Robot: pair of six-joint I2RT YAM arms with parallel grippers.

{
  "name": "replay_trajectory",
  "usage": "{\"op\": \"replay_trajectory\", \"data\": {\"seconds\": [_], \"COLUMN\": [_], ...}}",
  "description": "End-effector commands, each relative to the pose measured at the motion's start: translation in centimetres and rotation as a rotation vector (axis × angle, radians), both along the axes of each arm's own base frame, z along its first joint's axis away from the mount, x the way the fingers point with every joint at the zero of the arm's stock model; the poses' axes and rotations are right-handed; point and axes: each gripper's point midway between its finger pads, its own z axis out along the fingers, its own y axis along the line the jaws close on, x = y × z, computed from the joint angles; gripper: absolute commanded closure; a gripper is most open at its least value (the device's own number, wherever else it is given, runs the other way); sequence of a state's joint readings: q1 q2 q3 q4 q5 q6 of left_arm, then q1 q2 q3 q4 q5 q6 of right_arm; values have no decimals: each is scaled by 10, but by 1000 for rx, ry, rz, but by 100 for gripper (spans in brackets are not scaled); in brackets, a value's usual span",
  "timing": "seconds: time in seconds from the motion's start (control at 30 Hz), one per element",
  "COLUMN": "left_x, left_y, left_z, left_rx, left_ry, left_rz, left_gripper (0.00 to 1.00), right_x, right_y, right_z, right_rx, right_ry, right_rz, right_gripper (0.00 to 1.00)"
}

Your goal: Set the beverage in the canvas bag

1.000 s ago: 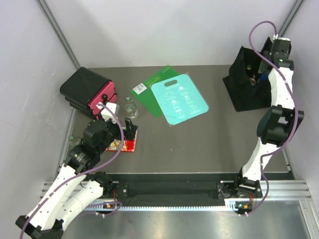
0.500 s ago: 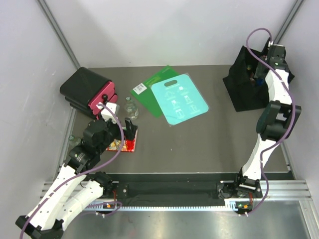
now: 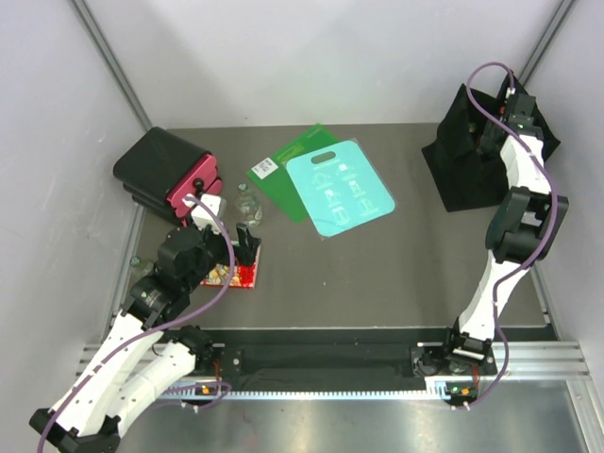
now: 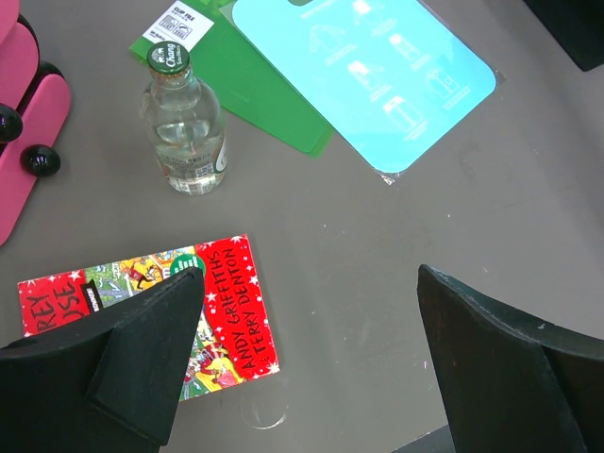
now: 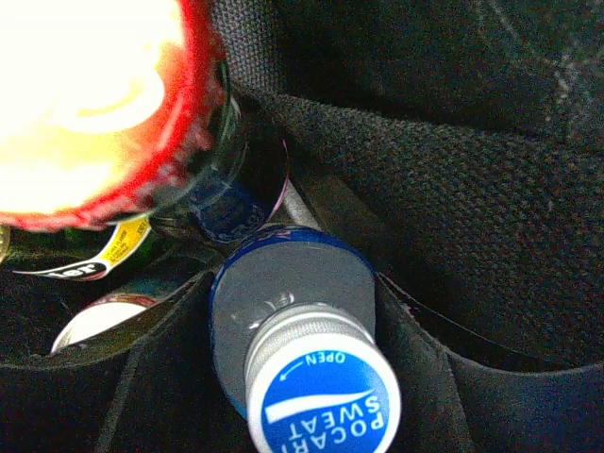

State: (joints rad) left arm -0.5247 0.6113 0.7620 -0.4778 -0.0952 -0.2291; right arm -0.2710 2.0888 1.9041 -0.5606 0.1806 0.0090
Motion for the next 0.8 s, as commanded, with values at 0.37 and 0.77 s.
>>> {"op": "replay_trajectory", "data": {"seconds": [0.37,0.77], "left_x": [6,8], "left_y": [-1,2], "left_z": [9,7], "left_rx": [-11,-4], "left_ry": [-48,-40], "left_rz": [5,27], "left_gripper": [1,1], "right_x": [-18,-57], "right_y": [7,50], "right_z": [156,258], "right_rx": [-17,52], "right_ry": [-279,-499], "right_rz": [-34,81], "right_gripper": [32,33]}}
